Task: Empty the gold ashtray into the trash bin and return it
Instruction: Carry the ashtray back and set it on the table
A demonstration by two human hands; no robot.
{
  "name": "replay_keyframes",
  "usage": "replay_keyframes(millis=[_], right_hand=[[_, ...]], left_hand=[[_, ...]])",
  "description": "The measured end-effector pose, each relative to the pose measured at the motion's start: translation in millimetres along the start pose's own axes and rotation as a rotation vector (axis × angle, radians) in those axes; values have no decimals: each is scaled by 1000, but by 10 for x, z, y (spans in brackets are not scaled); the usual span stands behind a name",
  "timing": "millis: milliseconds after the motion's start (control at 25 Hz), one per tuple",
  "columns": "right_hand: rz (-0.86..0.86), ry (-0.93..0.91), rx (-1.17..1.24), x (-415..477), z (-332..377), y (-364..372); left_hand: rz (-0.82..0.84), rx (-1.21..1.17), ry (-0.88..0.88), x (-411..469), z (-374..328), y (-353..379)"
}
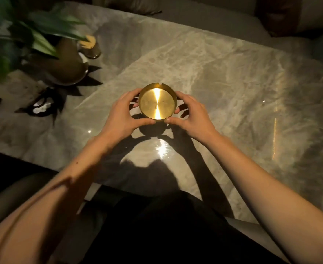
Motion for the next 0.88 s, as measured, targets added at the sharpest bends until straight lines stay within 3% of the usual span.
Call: replay_keyframes(millis=[400, 720, 880], right_hand=[[263, -163, -71, 432, 592, 1360], [438, -187, -140, 695, 805, 2258], [496, -161, -177, 836, 815, 2702]], left_hand=[[-214, -57, -230, -767, 1027, -883], [-268, -225, -418, -1093, 1721, -1227], [-288, -151, -451, -1134, 2125, -1343]])
Point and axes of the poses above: each hand's wrist, its own x-axis towards the middle knuckle, its own y-axis out of the palm, z = x × y, the point moved 1 cm from there along x, towards the middle knuckle, and after that the axes turned 5 degrees about x, right-handed, at the moved point
